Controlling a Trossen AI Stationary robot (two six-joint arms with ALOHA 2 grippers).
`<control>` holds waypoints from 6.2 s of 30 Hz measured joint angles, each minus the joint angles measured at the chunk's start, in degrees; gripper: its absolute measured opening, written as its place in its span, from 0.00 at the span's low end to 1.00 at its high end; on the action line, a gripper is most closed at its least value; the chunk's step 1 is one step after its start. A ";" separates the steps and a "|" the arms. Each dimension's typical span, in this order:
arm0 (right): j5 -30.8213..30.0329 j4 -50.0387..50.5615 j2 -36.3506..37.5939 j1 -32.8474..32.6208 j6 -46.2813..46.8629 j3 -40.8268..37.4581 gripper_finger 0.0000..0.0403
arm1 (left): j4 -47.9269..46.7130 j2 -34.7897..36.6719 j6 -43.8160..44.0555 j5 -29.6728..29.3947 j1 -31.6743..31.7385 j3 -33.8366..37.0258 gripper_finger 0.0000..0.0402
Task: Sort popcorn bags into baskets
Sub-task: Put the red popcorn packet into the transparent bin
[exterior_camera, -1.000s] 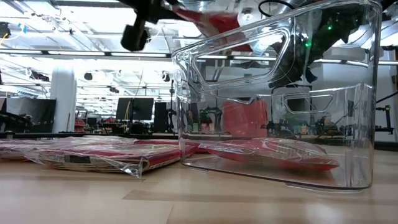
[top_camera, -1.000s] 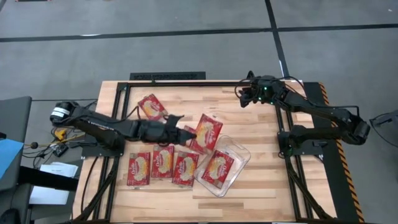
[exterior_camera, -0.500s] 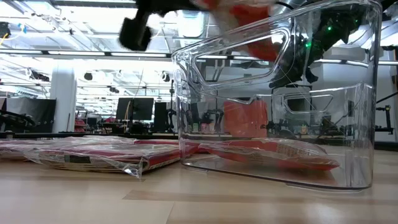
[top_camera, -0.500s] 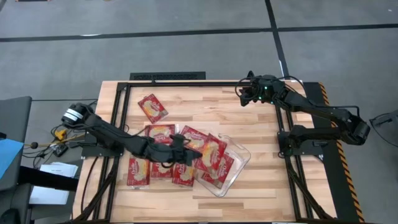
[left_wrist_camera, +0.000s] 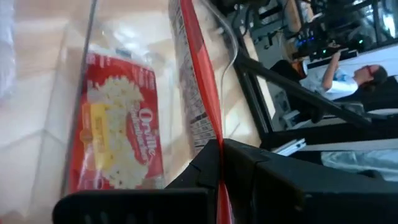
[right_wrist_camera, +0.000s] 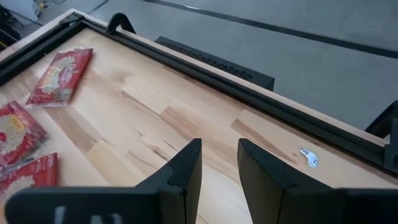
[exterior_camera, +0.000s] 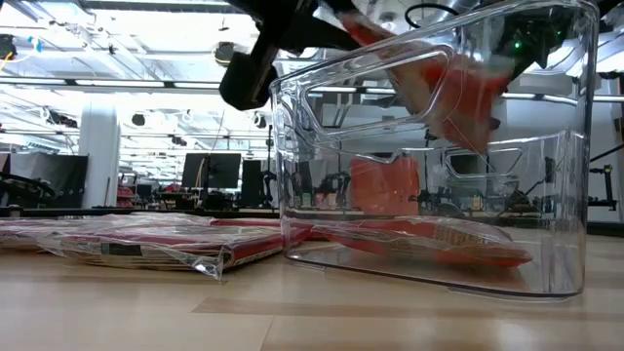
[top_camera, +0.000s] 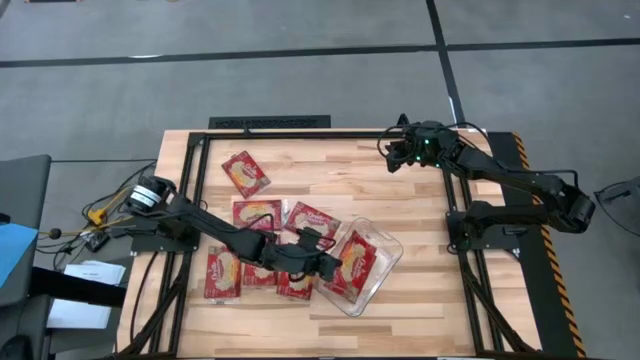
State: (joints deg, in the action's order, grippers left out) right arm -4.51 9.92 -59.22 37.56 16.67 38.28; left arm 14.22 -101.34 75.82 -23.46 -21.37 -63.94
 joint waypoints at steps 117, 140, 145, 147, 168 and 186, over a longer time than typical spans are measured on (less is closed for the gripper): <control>-0.51 -5.80 -0.09 3.13 -3.19 -0.02 0.60 | -10.06 23.51 -3.57 8.48 62.18 43.55 0.66; -0.42 -5.74 -0.07 3.06 -3.02 -0.02 0.59 | 6.80 10.72 -10.07 15.68 63.90 40.51 0.00; -0.42 -5.82 -0.07 3.06 -3.02 -0.02 0.59 | 6.37 16.44 -10.74 20.01 63.15 40.72 0.00; -0.42 -5.90 -0.07 3.08 -3.02 -0.02 0.59 | 6.42 19.34 -10.14 20.15 62.67 40.79 0.00; -0.47 -5.89 -0.07 3.72 -3.10 -0.02 0.59 | 6.91 43.05 -0.71 15.00 43.14 38.81 0.00; -0.07 -5.56 -0.07 7.23 -3.69 -0.02 0.59 | -9.06 28.36 -8.38 9.16 17.22 9.98 0.00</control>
State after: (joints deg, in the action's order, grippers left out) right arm -4.58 4.36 -59.29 44.80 12.97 38.26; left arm 5.16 -72.98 67.44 -14.30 -4.15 -53.96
